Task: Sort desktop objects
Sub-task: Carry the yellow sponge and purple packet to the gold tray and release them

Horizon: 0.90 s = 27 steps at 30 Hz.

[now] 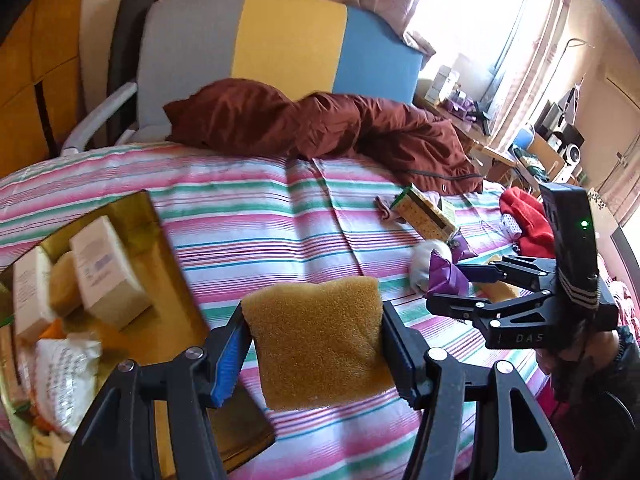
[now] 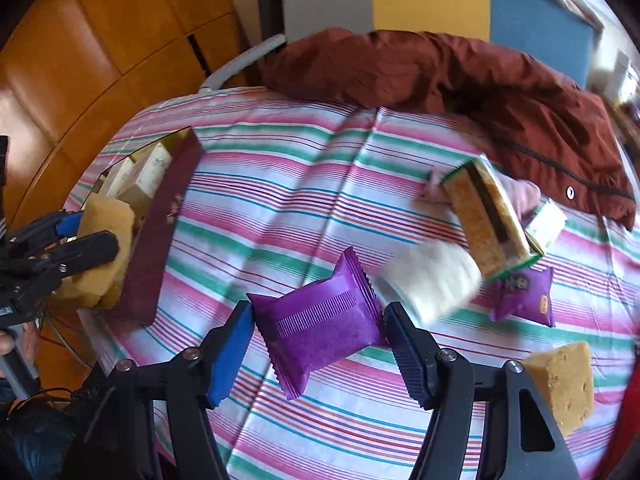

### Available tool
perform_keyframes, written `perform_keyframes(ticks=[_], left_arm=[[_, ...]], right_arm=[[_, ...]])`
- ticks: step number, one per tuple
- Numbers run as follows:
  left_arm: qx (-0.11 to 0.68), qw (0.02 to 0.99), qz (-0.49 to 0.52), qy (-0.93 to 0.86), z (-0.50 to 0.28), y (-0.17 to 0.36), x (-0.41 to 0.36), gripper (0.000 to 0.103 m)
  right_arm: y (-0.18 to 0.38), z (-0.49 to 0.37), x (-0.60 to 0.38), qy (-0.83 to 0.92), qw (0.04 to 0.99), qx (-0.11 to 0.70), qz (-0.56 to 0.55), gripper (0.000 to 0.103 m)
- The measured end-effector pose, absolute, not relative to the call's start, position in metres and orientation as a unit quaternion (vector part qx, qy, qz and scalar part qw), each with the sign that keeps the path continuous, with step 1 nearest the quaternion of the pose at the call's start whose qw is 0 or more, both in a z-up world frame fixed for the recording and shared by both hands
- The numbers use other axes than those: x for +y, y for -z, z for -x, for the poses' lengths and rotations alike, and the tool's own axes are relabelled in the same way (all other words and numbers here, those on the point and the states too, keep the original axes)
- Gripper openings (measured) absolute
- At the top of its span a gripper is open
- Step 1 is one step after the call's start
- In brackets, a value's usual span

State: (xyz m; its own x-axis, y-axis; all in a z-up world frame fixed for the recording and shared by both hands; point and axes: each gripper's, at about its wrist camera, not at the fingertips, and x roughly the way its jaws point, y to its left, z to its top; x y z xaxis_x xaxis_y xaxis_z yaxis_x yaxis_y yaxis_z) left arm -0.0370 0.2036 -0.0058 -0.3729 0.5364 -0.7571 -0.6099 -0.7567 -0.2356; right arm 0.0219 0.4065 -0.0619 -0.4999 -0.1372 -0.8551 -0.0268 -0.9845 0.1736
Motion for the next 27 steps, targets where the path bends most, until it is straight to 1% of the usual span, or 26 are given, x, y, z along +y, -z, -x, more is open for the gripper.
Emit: perform_keyframes(ticks=[7, 15, 21, 22, 23, 24, 26, 27], left_arm=[[0.01, 0.321, 0.423, -0.847, 0.037, -0.009, 0.15, 0.063], [-0.027, 0.272, 0.419, -0.866, 0.058, -0.009, 0.087, 0.062], [-0.029, 0.231, 0.411, -0.881, 0.084, -0.009, 0.053, 0.063], [-0.027, 0.225, 0.409, -0.884, 0.088, -0.008, 0.05, 0.063], [-0.024, 0.217, 0.409, -0.886, 0.092, -0.008, 0.047, 0.066], [-0.018, 0.203, 0.413, -0.888, 0.098, -0.006, 0.045, 0.068], [-0.022, 0.187, 0.421, -0.888, 0.107, -0.003, 0.039, 0.071], [-0.027, 0.186, 0.43, -0.883, 0.112, 0.001, 0.038, 0.072]], right_arm=[[0.048, -0.017, 0.377, 0.868, 0.053, -0.078, -0.488, 0.067], [0.013, -0.007, 0.314, 0.883, 0.113, -0.072, -0.45, 0.067], [0.007, 0.009, 0.257, 0.881, 0.161, -0.073, -0.439, 0.067], [0.007, 0.012, 0.25, 0.88, 0.167, -0.077, -0.439, 0.067], [0.008, 0.016, 0.242, 0.878, 0.173, -0.083, -0.439, 0.067], [0.009, 0.02, 0.233, 0.876, 0.178, -0.089, -0.439, 0.068], [0.011, 0.026, 0.219, 0.873, 0.189, -0.107, -0.437, 0.077], [0.012, 0.029, 0.212, 0.873, 0.192, -0.116, -0.433, 0.077]])
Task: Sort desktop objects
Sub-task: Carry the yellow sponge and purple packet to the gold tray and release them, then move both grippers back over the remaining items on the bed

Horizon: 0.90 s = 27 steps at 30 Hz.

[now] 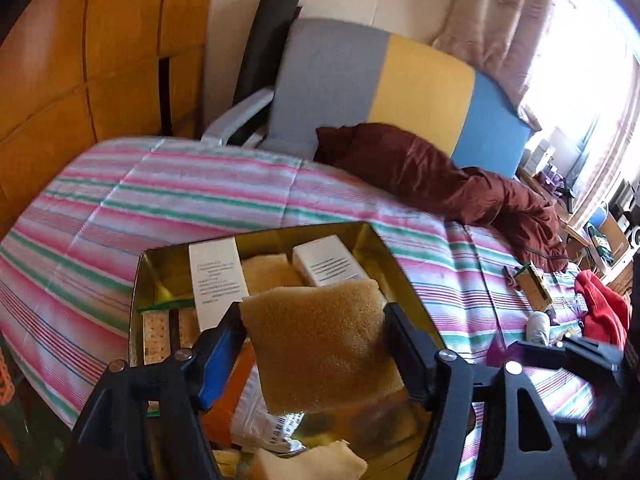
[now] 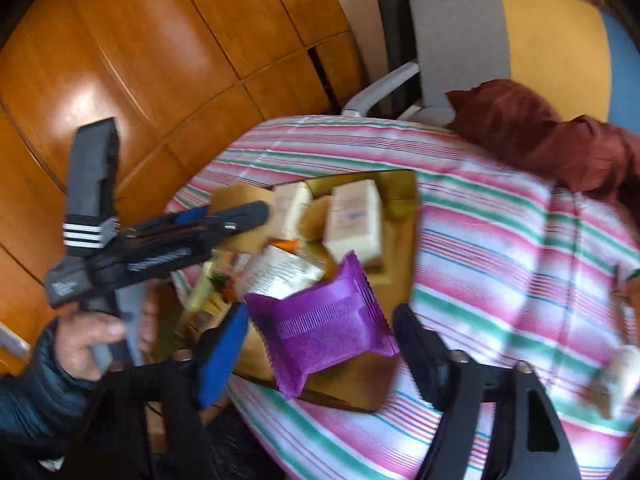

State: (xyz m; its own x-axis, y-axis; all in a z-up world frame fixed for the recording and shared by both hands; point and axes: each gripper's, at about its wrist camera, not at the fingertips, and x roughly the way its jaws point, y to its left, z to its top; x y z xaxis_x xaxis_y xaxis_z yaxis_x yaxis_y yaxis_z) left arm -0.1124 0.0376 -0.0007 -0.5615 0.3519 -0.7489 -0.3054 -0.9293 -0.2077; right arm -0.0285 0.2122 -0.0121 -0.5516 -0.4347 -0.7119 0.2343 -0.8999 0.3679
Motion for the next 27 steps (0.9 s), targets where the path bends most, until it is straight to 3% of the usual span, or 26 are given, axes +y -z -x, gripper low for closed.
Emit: perform_keyframes(ticks=[7, 27], left_arm=[[-0.046, 0.183, 0.44, -0.878, 0.111, 0.018, 0.028, 0.085], [0.002, 0.147, 0.375, -0.915, 0.047, -0.005, 0.026, 0.085]], right_arm=[[0.029, 0.032, 0.184, 0.865, 0.192, -0.114, -0.45, 0.077], [0.042, -0.002, 0.184, 0.876, 0.15, -0.094, -0.448, 0.08]])
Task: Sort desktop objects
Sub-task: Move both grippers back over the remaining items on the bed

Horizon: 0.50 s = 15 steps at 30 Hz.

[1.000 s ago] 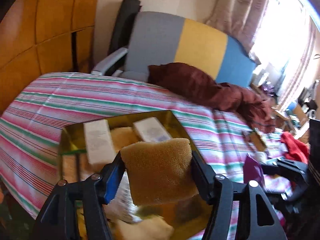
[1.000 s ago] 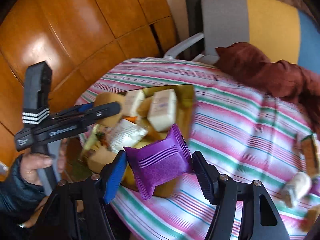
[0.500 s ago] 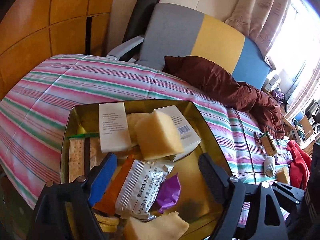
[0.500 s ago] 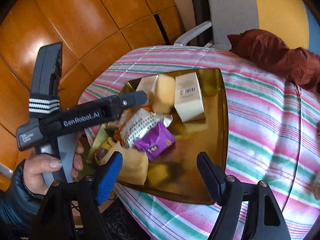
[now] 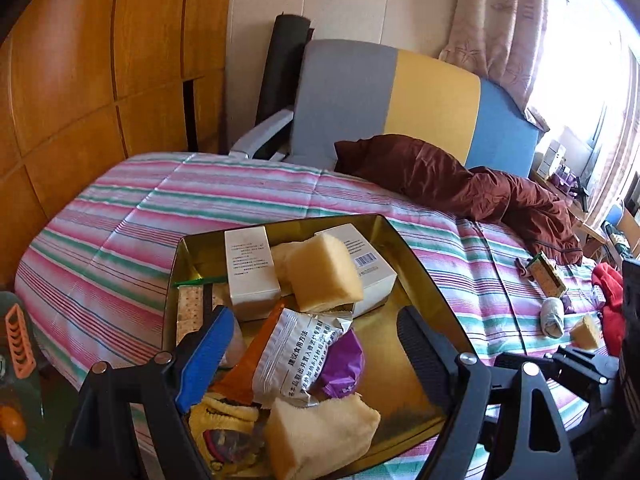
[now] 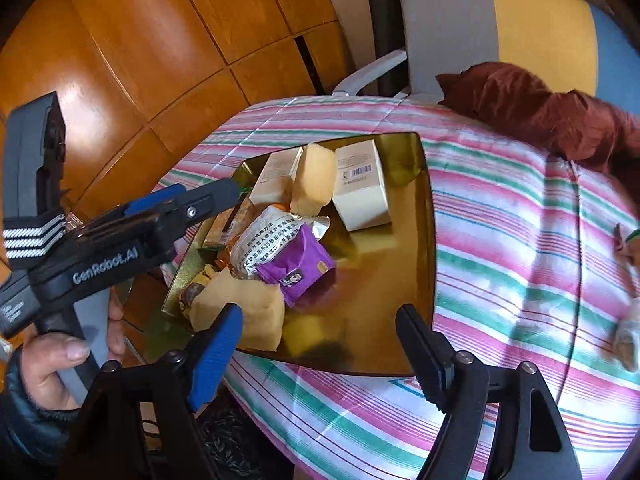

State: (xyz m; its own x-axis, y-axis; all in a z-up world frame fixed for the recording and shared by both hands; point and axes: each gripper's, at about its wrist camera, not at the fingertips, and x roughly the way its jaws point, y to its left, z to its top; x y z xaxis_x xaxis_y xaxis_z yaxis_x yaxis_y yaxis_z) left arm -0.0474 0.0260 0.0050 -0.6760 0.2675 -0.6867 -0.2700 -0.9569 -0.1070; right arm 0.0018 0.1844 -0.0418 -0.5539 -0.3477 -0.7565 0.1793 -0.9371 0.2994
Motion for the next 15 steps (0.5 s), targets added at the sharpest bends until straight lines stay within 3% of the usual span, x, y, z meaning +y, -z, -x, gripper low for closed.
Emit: perform_keyframes(ticks=[15], left_arm=[[0.04, 0.161, 0.36, -0.918, 0.027, -0.009, 0.045, 0.085]], right_arm=[[0.035, -0.021, 0.205, 0.892, 0.105, -0.079, -0.432, 0.081]])
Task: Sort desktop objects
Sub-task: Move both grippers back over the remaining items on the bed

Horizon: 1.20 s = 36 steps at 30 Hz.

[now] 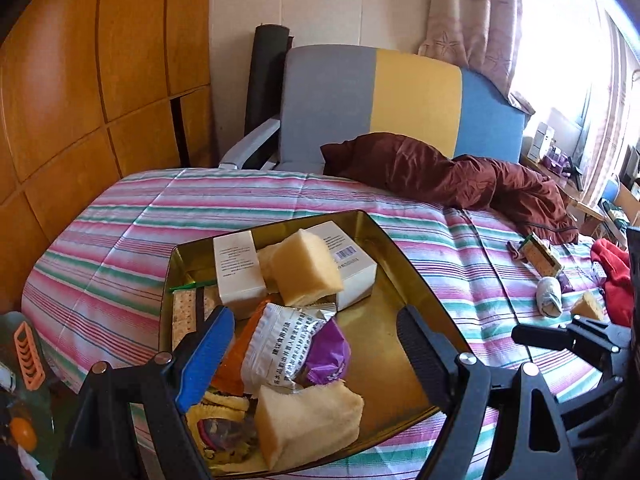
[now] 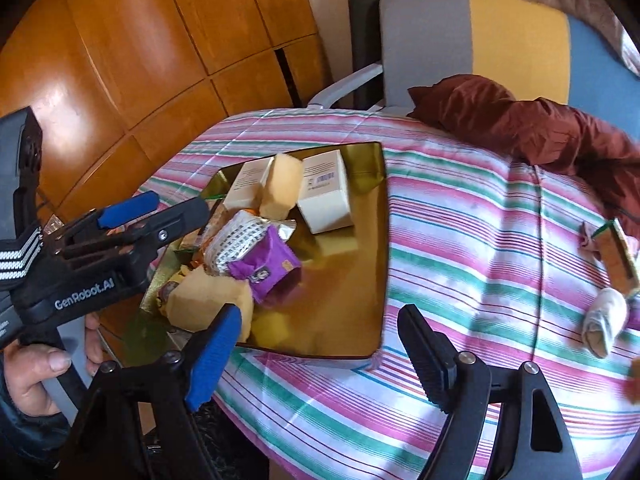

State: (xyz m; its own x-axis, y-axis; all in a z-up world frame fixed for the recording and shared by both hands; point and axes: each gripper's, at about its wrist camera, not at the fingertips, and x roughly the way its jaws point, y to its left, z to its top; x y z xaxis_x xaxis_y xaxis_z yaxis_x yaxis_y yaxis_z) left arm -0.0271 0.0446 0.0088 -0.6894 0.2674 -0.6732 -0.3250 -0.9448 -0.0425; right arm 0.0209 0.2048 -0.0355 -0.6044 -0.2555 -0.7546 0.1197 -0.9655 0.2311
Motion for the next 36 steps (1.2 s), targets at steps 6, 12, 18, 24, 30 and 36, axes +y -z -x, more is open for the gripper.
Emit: perform_keyframes(ticks=[6, 12, 18, 24, 30, 36], left_arm=[[0.053, 0.175, 0.355, -0.917, 0.021, -0.012, 0.055, 0.085], [0.061, 0.188, 0.359, -0.912, 0.019, -0.01, 0.064, 0.085], [0.062, 0.221, 0.365, -0.902, 0.016, -0.007, 0.078, 0.084], [0.059, 0.245, 0.376, -0.892, 0.014, -0.003, 0.091, 0.084], [0.057, 0.264, 0.39, -0.881, 0.015, 0.003, 0.1, 0.084], [0.065, 0.284, 0.388, -0.875, 0.011, 0.002, 0.114, 0.085]], right_arm=[[0.03, -0.027, 0.226, 0.896, 0.076, -0.08, -0.429, 0.083], [0.025, -0.035, 0.261, 0.894, 0.045, -0.099, -0.435, 0.086], [0.017, -0.044, 0.301, 0.893, -0.011, -0.099, -0.439, 0.086], [0.015, -0.057, 0.352, 0.884, -0.07, -0.125, -0.445, 0.086], [0.01, -0.077, 0.415, 0.869, -0.138, -0.165, -0.445, 0.087], [0.002, -0.102, 0.484, 0.85, -0.216, -0.222, -0.426, 0.087]])
